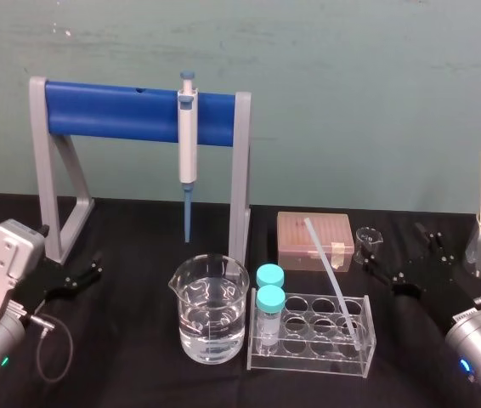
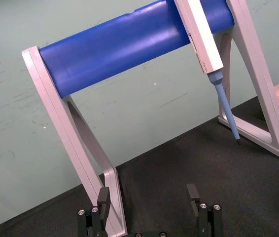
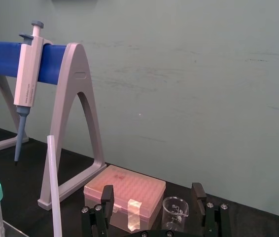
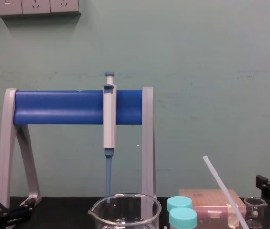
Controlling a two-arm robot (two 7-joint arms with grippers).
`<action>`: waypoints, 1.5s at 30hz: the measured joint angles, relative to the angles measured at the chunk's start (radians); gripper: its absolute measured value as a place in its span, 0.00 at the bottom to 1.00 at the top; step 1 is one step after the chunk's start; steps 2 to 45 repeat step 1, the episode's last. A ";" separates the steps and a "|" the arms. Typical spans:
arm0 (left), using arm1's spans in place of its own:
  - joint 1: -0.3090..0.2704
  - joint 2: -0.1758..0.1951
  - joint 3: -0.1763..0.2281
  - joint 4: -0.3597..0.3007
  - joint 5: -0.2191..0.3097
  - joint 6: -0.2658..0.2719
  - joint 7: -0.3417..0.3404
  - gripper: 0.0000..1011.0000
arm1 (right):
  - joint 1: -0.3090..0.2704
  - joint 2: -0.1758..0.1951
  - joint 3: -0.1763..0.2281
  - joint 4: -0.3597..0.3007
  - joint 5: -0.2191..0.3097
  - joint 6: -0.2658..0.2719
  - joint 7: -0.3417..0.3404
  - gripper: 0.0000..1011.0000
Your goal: Pick up the stirring rod with one hand, then place it down.
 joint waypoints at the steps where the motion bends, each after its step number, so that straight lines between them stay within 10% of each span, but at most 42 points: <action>1: 0.000 0.000 0.000 0.000 0.000 0.000 0.000 0.99 | 0.000 0.000 0.000 0.000 0.000 0.000 0.000 0.99; 45: 0.000 0.000 0.000 0.000 0.000 0.000 0.000 0.99 | 0.000 0.000 0.000 0.000 0.000 0.000 0.000 0.99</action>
